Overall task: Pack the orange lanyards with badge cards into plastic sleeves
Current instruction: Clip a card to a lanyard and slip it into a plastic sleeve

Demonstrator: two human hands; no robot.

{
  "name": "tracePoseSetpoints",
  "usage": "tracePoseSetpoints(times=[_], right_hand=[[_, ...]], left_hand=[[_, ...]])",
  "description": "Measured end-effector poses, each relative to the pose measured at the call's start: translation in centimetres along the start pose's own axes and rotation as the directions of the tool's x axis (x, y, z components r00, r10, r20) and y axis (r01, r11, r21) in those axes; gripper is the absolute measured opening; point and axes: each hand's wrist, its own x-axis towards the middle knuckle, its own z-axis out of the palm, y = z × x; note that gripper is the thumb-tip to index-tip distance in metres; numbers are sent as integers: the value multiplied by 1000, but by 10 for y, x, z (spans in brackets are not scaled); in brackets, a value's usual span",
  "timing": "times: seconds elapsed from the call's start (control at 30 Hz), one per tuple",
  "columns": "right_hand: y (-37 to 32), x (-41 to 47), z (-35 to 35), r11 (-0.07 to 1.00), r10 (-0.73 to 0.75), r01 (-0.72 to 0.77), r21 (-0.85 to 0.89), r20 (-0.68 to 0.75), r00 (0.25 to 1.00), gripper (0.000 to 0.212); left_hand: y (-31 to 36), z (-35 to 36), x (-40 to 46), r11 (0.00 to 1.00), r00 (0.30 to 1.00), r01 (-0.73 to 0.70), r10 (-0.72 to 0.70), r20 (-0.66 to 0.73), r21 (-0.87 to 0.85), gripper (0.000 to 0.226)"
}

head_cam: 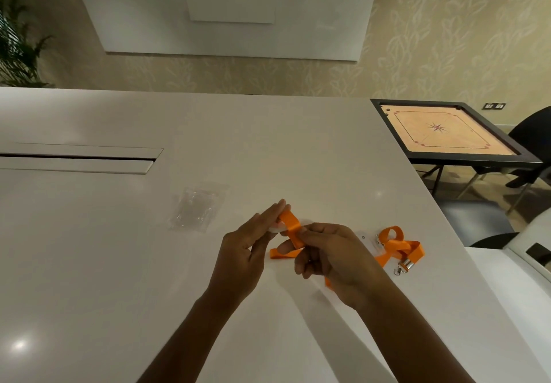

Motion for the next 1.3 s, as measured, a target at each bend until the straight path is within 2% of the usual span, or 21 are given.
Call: tracePoseSetpoints(times=[0.17, 0.23, 0.33, 0.5, 0.67, 0.8, 0.9, 1.03, 1.17, 1.3], right_hand=[[1, 1, -4, 987, -3, -20, 156, 149, 989, 47], [3, 3, -5, 981, 3, -36, 190, 175, 985, 55], [8, 7, -5, 979, 5, -41, 201, 175, 985, 54], [14, 8, -1, 980, 17, -43, 195, 130, 991, 50], [21, 12, 9, 996, 35, -30, 81, -58, 998, 32], [27, 15, 15, 1000, 16, -16, 2, -172, 985, 25], [30, 18, 16, 1000, 2, -5, -15, -203, 979, 24], [34, 18, 15, 1000, -2, -3, -24, -195, 981, 23], [35, 20, 18, 999, -14, 6, -40, -219, 976, 20], [35, 22, 21, 999, -19, 9, -41, -236, 972, 19]], left_hand=[[-8, -4, -1, 1000, 999, -13, 13, 34, 2, 45], [-11, -5, -1, 1000, 999, -26, 26, 35, 7, 43], [-14, -7, -1, 999, 999, -36, 35, 41, 9, 43], [-19, -11, -1, 995, 992, -93, 89, 89, 31, 48], [-25, -13, -1, 991, 985, -127, 120, 122, 48, 54], [-33, -16, 3, 996, 997, -39, 32, 75, 82, 50], [-43, -24, 12, 992, 997, 54, -48, -53, 111, 41], [-79, -43, 28, 946, 952, 250, -201, -233, 206, 24], [-130, -64, 39, 828, 902, 425, -354, -247, 365, 19], [-171, -81, 52, 665, 842, 533, -479, -249, 523, 34]])
